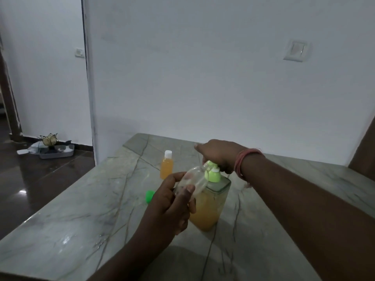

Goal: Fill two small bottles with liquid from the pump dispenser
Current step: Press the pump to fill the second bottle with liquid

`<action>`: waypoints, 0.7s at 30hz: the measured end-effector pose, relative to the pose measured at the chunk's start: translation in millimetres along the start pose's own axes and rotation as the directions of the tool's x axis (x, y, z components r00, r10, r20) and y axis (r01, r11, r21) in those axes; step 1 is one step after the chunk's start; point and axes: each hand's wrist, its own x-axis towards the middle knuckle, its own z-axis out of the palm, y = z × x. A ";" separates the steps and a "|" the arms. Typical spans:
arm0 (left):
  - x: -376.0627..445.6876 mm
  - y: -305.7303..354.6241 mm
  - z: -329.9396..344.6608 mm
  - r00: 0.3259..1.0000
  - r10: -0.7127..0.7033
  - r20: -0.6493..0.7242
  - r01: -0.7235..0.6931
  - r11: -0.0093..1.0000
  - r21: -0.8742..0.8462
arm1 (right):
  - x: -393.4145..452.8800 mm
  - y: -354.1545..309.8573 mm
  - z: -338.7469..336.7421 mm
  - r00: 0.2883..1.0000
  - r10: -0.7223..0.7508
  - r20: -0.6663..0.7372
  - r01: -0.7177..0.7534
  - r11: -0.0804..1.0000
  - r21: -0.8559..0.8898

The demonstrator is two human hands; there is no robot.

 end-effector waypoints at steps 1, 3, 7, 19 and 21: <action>2.4 -1.6 -0.7 1.000 -0.007 -0.019 0.007 1.000 -0.007 | 2.1 1.0 3.8 1.000 -0.017 -0.008 0.017 1.000 0.002; 6.3 -3.1 -3.2 0.999 -0.021 -0.042 0.021 1.000 -0.005 | 7.5 4.9 9.3 1.000 0.001 -0.022 0.000 0.999 0.050; 10.4 3.8 -9.3 0.999 -0.017 0.028 0.013 0.994 0.113 | 7.2 3.9 1.6 1.000 -0.018 -0.012 0.018 1.000 0.013; 14.0 -5.5 -8.6 0.996 0.065 -0.060 -0.047 0.963 0.264 | 2.0 -1.8 -1.4 0.998 -0.011 -0.068 0.017 0.996 0.090; 14.7 -8.6 -9.5 0.993 0.091 -0.070 -0.065 0.949 0.308 | 9.3 -0.2 0.9 0.996 -0.028 -0.088 0.035 0.996 0.083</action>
